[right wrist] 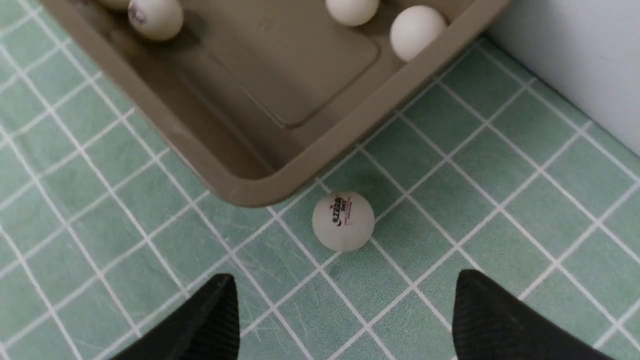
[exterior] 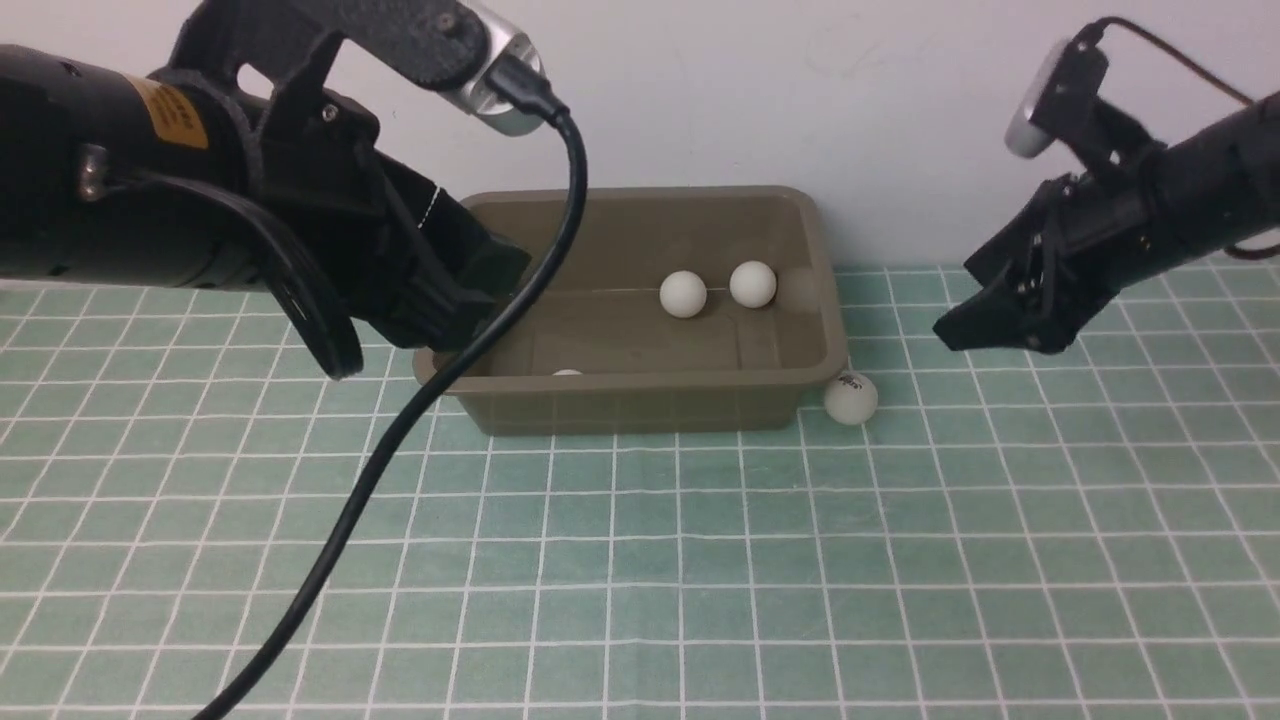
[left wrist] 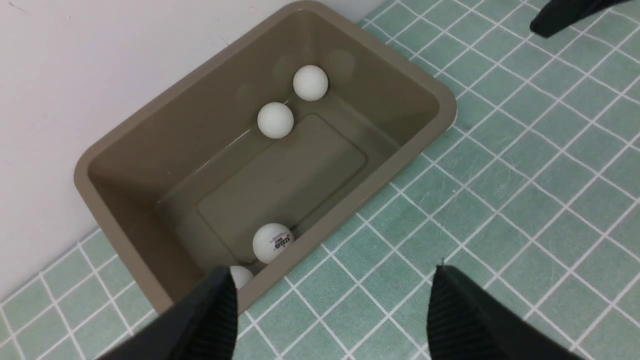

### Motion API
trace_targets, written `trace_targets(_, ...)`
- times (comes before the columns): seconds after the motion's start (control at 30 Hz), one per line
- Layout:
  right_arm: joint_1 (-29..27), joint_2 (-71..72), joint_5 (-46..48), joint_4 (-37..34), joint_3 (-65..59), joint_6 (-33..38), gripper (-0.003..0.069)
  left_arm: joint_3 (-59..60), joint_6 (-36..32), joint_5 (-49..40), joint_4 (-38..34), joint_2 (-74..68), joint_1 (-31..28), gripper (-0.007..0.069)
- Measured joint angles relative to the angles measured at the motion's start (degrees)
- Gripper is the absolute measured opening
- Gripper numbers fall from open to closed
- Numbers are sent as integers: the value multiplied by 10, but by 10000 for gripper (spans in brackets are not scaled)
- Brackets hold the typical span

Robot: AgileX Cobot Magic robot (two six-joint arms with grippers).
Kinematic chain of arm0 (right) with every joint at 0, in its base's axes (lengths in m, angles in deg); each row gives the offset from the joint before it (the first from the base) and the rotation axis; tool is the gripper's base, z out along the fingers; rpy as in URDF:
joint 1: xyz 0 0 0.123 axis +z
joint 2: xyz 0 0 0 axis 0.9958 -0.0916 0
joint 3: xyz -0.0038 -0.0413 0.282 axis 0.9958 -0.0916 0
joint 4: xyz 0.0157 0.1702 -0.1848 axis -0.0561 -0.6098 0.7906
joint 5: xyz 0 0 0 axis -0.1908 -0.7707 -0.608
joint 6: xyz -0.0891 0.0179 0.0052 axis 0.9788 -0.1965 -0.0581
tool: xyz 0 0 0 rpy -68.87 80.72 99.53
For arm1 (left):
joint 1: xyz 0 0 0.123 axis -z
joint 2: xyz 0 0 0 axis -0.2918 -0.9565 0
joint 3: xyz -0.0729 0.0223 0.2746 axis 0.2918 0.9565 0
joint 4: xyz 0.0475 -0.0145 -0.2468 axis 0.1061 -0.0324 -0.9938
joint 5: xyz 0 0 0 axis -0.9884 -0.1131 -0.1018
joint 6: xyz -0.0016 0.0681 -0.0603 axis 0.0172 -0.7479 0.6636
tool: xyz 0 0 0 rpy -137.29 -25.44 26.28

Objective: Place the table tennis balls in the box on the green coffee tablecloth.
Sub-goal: 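Reach for and grasp a ping pong ball on the table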

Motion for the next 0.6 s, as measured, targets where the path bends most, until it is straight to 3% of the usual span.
trace_targets(0.2,0,-43,-29,-41,-13,117,514,0,0,0,0,0,0,459)
trace_targets(0.37,0,-112,-40,-129,-15,245,514,0,0,0,0,0,0,459)
trace_targets(0.6,1,-153,-51,-197,-15,314,514,0,0,0,0,-1,0,459)
